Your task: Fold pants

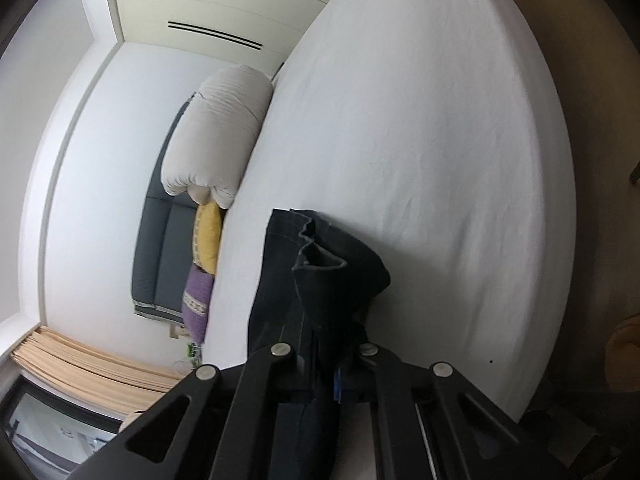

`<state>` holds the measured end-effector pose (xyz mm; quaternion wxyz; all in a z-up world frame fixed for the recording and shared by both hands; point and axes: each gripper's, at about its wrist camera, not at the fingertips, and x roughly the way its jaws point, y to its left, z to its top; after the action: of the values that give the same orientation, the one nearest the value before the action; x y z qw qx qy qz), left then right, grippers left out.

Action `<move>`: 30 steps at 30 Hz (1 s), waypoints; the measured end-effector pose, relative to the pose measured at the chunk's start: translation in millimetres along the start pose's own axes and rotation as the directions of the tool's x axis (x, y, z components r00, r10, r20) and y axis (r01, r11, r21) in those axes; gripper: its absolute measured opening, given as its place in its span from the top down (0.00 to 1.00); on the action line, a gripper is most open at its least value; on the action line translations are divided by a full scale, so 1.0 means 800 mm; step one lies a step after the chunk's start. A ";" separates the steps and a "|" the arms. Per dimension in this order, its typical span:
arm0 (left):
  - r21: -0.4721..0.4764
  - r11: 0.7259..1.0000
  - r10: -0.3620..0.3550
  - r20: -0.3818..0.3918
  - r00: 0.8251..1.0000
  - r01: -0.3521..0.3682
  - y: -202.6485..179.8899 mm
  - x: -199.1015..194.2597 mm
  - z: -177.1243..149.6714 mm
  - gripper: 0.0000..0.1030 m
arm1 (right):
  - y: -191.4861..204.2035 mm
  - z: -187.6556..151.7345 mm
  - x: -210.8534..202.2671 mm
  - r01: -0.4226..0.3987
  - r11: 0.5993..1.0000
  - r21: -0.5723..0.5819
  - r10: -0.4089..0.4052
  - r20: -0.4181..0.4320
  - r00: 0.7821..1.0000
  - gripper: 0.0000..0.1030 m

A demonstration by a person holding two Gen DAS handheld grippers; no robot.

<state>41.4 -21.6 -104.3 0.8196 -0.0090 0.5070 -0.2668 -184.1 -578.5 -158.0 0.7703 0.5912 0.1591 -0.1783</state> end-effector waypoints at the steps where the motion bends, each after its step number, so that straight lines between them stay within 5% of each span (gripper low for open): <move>1: -0.007 1.000 -0.004 0.000 1.000 0.004 0.001 0.000 0.000 0.75 | 0.001 -0.002 -0.001 0.014 1.000 -0.012 -0.014 0.000 1.000 0.94; 7: -0.069 0.997 -0.039 0.001 0.999 0.039 0.013 -0.002 0.003 0.75 | 0.056 -0.013 -0.006 0.089 0.977 -0.196 -0.090 0.003 0.996 0.95; 10: -0.118 0.991 -0.059 -0.006 0.998 0.058 0.018 -0.005 0.007 0.75 | 0.117 -0.046 -0.002 0.105 0.918 -0.383 -0.123 -0.023 0.992 0.95; 11: -0.130 0.989 -0.066 -0.007 0.998 0.064 0.019 -0.006 0.009 0.72 | 0.144 -0.068 0.000 0.116 0.868 -0.483 -0.148 -0.030 0.989 0.95; 13: -0.154 0.983 -0.107 -0.005 0.994 0.105 0.018 -0.008 0.013 0.49 | 0.199 -0.134 0.008 0.103 0.722 -0.684 -0.188 -0.051 0.981 0.94; 15: -0.173 0.974 -0.150 0.007 0.989 0.149 0.013 -0.011 0.016 0.30 | 0.238 -0.215 0.018 0.055 0.524 -0.850 -0.229 -0.079 0.970 0.95; 17: -0.189 0.960 -0.209 0.002 0.978 0.206 0.005 -0.009 0.021 0.27 | 0.251 -0.307 0.034 0.009 0.275 -0.961 -0.293 -0.075 0.953 0.95; 18: -0.201 0.951 -0.240 -0.002 0.971 0.235 0.003 -0.007 0.023 0.27 | 0.248 -0.333 0.042 -0.013 0.218 -0.976 -0.314 -0.083 0.946 0.95; 22: -0.310 0.880 -0.383 -0.011 0.924 0.361 -0.002 0.008 0.029 0.25 | 0.215 -0.405 0.071 -0.008 0.090 -0.996 -0.393 -0.043 0.918 0.94; 25: -0.334 0.848 -0.442 -0.017 0.897 0.412 -0.012 0.016 0.039 0.22 | 0.218 -0.411 0.061 0.028 0.072 -0.997 -0.368 0.000 0.930 0.94; 30: -0.405 0.770 -0.558 -0.053 0.828 0.492 -0.037 0.048 0.067 0.22 | 0.246 -0.430 0.032 0.075 -0.011 -0.997 -0.307 0.075 0.949 0.94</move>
<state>86.5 -78.1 -101.7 0.6481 -0.2839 0.5934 -0.3837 -81.9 -201.0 -88.1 0.9128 -0.1317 0.3803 -0.0696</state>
